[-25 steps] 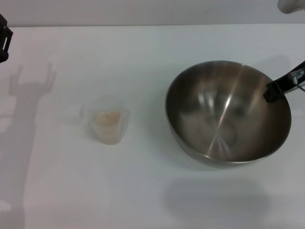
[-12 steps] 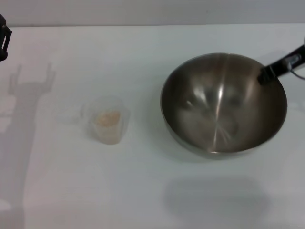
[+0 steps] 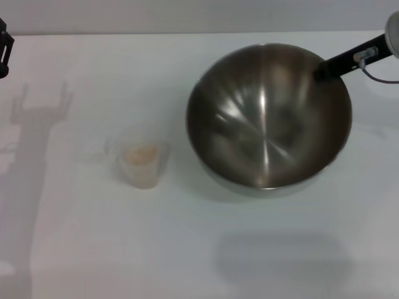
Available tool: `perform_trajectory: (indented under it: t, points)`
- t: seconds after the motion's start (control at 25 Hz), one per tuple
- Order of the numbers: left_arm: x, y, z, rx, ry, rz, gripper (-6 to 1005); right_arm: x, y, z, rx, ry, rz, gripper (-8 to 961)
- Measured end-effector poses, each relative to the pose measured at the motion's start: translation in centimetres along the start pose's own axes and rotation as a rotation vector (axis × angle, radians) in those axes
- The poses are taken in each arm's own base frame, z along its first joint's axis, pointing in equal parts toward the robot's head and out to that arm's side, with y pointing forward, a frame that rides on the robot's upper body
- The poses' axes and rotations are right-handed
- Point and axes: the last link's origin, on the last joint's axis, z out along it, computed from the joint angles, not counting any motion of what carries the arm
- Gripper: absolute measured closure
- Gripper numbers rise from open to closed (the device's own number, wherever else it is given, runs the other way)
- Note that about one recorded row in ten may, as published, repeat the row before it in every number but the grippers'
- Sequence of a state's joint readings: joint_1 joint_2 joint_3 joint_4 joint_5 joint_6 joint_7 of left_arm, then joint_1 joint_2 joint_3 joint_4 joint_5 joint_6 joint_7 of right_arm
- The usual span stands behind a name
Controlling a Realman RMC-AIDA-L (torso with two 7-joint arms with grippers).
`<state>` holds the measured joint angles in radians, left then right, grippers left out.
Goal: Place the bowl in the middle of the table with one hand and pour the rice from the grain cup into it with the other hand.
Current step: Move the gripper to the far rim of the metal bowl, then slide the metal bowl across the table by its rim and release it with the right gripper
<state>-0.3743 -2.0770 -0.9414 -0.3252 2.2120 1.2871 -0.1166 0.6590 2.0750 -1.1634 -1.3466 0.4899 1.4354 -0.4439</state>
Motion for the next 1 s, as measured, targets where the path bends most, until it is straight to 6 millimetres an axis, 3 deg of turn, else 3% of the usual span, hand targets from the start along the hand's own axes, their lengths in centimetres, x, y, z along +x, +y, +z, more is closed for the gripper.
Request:
perform_trajectory:
  t: [0.24, 0.56, 1.0]
  points:
    - [0.0, 0.0, 0.0, -0.003, 0.002, 0.000, 191, -0.5, 0.8, 0.3, -0.060, -0.047, -0.020, 934]
    - [0.1, 0.1, -0.1, -0.006, 0.006, 0.001, 191, 0.3, 1.6, 2.6, -0.089, 0.006, -0.032, 932]
    - [0.0, 0.3, -0.3, -0.012, 0.005, -0.002, 191, 0.7, 1.5, 3.1, -0.083, 0.023, -0.023, 916]
